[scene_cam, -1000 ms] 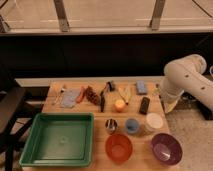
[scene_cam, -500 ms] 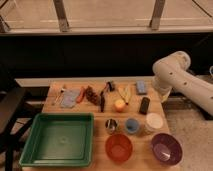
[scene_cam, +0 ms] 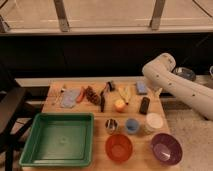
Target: Wipe table surface with eraser
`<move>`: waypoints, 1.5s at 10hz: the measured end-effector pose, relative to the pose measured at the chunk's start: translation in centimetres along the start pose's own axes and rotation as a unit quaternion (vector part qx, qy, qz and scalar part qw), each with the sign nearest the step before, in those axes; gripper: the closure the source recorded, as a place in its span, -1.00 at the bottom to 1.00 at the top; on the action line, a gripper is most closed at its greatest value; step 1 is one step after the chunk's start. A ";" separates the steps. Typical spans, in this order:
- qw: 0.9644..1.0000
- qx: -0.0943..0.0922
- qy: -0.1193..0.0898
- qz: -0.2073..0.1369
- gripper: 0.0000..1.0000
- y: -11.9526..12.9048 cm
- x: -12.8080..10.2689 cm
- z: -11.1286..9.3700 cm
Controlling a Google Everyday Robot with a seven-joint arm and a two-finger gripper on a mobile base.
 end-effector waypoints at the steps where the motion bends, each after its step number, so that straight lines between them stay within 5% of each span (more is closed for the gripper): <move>1: 1.000 -0.005 0.002 0.002 -0.30 -0.2 0.2 1.1; 7: 0.996 -0.080 -0.003 0.033 -0.30 2.0 1.8 7.1; 15: 0.996 -0.085 -0.009 0.014 -0.30 2.5 1.3 7.4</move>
